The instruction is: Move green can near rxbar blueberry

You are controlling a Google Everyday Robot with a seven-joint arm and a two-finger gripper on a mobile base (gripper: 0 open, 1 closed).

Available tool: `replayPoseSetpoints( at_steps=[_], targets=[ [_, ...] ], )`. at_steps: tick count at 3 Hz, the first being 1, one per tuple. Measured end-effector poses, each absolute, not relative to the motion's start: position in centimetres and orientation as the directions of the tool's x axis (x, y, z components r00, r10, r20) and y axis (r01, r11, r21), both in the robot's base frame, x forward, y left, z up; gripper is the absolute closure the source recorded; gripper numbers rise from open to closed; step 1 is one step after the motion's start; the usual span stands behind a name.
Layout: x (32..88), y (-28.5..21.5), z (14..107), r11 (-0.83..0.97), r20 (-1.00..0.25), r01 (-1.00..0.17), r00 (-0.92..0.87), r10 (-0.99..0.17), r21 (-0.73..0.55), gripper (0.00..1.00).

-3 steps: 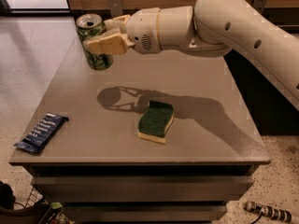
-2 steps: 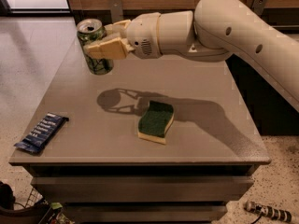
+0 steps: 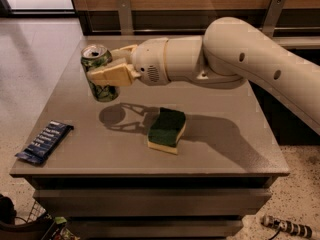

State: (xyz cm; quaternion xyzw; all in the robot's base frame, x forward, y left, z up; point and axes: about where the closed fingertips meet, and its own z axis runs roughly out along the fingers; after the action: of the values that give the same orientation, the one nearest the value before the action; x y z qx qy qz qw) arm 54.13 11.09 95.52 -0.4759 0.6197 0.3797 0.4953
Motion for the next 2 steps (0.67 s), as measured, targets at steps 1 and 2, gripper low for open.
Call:
replayPoseSetpoints(
  at_steps=[1,2],
  targets=[
    [53.0,11.8,92.5,0.253,-0.972,-0.965,-0.119,-0.2,0.067,1.0],
    [52.0,13.1,90.5,0.206,-0.976,-0.975,-0.127,-0.178,0.089,1.0]
  ],
)
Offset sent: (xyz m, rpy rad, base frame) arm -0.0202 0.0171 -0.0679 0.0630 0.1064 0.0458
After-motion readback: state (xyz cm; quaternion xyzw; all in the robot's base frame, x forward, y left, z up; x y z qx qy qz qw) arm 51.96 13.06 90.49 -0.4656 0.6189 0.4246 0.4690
